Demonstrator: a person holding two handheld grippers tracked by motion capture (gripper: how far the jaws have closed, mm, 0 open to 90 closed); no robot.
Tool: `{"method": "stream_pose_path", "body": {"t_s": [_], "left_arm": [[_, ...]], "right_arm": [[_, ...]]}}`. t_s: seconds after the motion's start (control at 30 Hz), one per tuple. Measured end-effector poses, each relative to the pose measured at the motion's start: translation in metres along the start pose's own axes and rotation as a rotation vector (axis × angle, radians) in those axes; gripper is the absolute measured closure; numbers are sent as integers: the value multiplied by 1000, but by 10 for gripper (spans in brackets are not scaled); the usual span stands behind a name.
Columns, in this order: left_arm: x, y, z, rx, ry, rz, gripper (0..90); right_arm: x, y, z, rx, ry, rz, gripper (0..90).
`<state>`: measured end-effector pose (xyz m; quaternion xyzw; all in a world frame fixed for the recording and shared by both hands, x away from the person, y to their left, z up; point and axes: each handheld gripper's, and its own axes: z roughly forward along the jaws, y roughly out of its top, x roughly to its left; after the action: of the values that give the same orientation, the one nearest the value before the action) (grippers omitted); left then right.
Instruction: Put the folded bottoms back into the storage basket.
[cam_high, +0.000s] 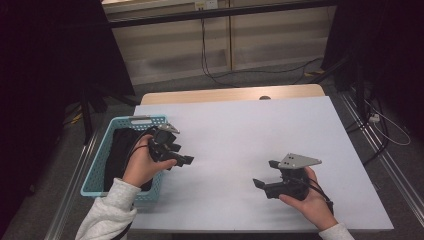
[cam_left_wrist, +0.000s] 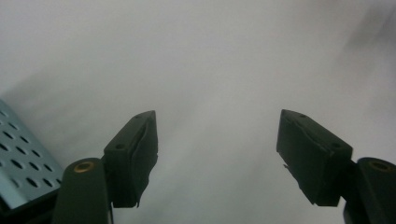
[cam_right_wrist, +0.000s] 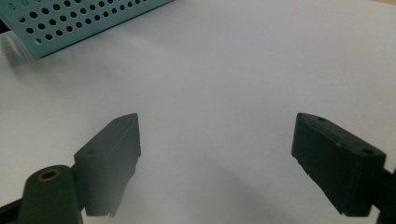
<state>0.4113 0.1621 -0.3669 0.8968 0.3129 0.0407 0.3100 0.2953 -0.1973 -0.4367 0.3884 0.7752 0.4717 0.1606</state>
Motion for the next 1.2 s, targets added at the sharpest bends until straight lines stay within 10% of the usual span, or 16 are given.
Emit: {"method": "stream_pose_path", "body": {"t_s": [1.2], "left_arm": [[-32, -24, 23, -35, -87, -4, 196]], "right_arm": [[-11, -11, -24, 34, -14, -3, 140]]}}
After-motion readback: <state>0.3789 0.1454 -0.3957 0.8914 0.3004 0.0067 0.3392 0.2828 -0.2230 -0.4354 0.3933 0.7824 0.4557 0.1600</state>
